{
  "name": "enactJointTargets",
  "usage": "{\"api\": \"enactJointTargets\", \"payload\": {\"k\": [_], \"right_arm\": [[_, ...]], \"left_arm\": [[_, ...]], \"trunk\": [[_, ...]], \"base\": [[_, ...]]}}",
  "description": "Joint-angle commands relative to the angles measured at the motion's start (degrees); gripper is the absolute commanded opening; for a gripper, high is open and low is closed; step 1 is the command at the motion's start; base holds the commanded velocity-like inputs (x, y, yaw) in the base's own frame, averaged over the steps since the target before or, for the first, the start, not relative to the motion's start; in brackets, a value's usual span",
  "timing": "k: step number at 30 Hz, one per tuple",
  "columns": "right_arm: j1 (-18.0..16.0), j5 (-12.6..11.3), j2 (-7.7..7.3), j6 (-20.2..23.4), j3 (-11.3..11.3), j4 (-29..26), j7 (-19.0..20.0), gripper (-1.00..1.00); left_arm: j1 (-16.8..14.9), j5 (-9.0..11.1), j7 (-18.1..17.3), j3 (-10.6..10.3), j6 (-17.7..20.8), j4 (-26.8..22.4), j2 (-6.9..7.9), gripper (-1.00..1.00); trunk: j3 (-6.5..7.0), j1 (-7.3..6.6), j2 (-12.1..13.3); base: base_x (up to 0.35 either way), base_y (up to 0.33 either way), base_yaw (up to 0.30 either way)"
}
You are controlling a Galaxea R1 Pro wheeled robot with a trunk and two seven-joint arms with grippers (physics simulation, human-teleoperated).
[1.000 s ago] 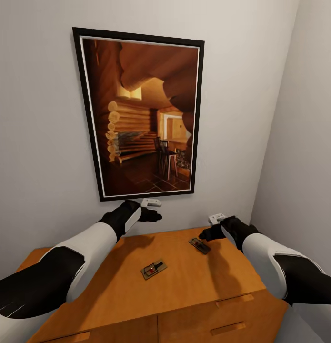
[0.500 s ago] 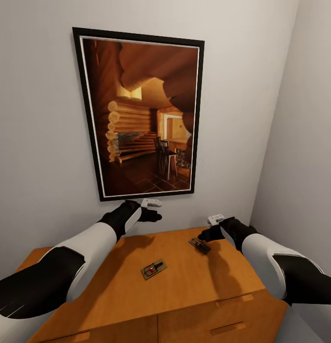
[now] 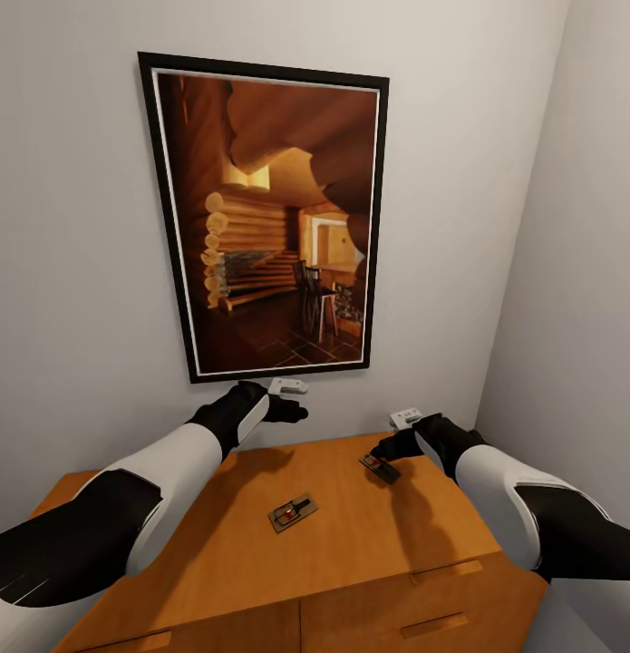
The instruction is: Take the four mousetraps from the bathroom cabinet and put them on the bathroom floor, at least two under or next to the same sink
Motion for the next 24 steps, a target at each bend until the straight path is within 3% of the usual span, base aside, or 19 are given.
{"api": "enactJointTargets", "payload": {"k": [1, 12, 24], "right_arm": [[0.0, 0.5, 0.01, 0.3, -0.4, -0.1, 0.3, 1.0], [0.2, -1.9, 0.02, -0.1, -0.5, 1.1, 0.3, 1.0], [0.2, -2.4, -0.24, -0.4, -0.4, 1.8, 0.2, 1.0]], "left_arm": [[-0.1, 0.3, 0.0, -0.1, 0.2, 0.0, 0.0, 1.0], [-0.1, 0.3, 0.1, -0.1, 0.2, 0.0, 0.0, 1.0], [-0.1, 0.3, 0.1, -0.1, 0.2, 0.0, 0.0, 1.0]], "trunk": [[-0.09, 0.01, -0.1], [-0.09, 0.01, -0.1], [-0.09, 0.01, -0.1]], "base": [[0.0, 0.0, 0.0], [0.0, 0.0, 0.0], [0.0, 0.0, 0.0]]}}
